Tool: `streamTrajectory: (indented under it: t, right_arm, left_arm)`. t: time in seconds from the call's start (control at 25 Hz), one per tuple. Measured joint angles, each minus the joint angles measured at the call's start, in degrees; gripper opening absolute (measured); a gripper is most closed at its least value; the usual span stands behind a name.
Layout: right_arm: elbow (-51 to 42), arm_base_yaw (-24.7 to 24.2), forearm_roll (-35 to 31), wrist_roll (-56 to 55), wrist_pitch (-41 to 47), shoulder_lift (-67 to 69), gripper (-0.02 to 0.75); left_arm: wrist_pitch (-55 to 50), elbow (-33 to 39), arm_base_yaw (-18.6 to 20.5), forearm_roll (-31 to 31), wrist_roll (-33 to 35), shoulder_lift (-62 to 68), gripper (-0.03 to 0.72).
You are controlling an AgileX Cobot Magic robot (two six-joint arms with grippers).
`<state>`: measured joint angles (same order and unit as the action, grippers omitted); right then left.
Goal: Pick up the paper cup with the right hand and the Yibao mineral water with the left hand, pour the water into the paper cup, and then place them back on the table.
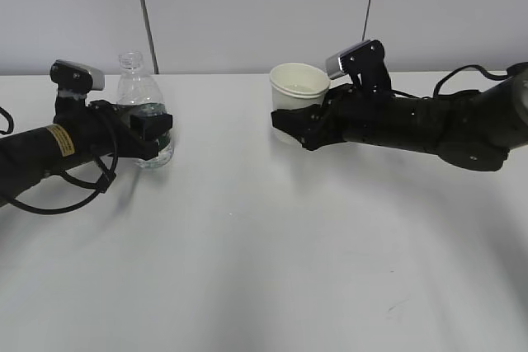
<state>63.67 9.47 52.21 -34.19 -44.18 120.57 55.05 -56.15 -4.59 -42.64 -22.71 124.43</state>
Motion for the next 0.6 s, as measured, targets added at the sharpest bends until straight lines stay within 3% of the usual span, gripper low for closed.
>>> streamTrajectory:
  t: [0.4,0.6]
  right_arm:
    - [-5.7,-6.9,-0.7,2.6,-4.0,0.0,0.549]
    - [-9.0,-8.1,-6.8,8.7,-4.7,0.0,0.549]
  left_arm:
    - [0.2,0.0,0.0,0.0,0.1,0.1,0.335]
    - [0.2,0.0,0.0,0.0,0.2,0.1,0.335]
